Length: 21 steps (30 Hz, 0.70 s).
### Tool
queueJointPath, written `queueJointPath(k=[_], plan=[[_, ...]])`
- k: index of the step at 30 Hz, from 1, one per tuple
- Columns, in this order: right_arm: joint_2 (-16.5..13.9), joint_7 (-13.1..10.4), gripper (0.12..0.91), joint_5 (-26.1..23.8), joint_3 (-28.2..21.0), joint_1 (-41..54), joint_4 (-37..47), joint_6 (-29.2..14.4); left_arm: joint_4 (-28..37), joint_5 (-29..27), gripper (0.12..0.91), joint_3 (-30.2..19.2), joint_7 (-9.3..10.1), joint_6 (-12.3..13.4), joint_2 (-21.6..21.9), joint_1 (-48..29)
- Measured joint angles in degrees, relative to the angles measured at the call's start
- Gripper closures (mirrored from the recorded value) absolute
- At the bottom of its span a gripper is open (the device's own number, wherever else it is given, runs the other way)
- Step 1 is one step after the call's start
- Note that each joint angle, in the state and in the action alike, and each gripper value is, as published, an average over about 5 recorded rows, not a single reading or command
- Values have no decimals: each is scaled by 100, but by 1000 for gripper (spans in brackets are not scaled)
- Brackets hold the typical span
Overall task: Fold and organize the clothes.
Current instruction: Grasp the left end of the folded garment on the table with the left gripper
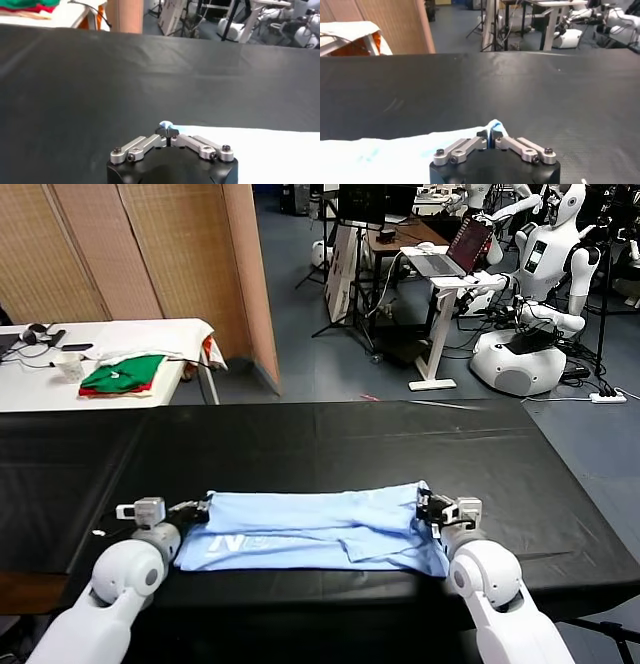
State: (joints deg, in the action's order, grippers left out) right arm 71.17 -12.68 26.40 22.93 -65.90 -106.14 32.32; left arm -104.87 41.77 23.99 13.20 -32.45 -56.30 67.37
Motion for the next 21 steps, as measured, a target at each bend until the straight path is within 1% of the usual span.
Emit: queueJointPath(k=[3,4,7,8,9,11,12,14,15,16,17,18,19,21], plan=[[-7,199,858,7,21,-45,-28,-74,8,-70,883,4,-8,60,-9,10],[-20,266,829,9,36,-68,-54,-89,12,-85,883,1,-12,76,-18,11],[-79,400,678,0,98,-148,-177,-118,25,-118,883,-8,1,119,-65,7],[-103,417,603,-6,126,-182,-234,-120,30,-133,883,-9,8,141,-82,7],[-128,423,546,-11,156,-221,-300,-117,34,-154,883,-9,13,167,-96,9],[-188,427,433,-17,228,-320,-463,-106,31,-199,857,-3,8,222,-112,27],[-222,431,376,-16,267,-381,-557,-101,23,-220,826,4,3,240,-113,42],[-292,452,266,-13,358,-526,-765,-98,-3,-255,725,34,-17,246,-96,82],[-323,468,223,-10,409,-609,-872,-101,-22,-266,668,57,-28,234,-81,106],[-347,487,176,-6,461,-699,-982,-106,-46,-269,592,86,-39,216,-61,134],[-364,505,149,-1,515,-793,-1090,-116,-74,-265,536,120,-47,197,-39,165],[-375,520,138,3,566,-889,-1195,-128,-109,-252,479,159,-48,180,-17,200],[-380,531,126,8,613,-984,-1295,-141,-151,-228,403,201,-44,165,2,240],[-378,541,121,13,694,-1172,-1484,-166,-243,-162,293,292,-29,149,19,337]])
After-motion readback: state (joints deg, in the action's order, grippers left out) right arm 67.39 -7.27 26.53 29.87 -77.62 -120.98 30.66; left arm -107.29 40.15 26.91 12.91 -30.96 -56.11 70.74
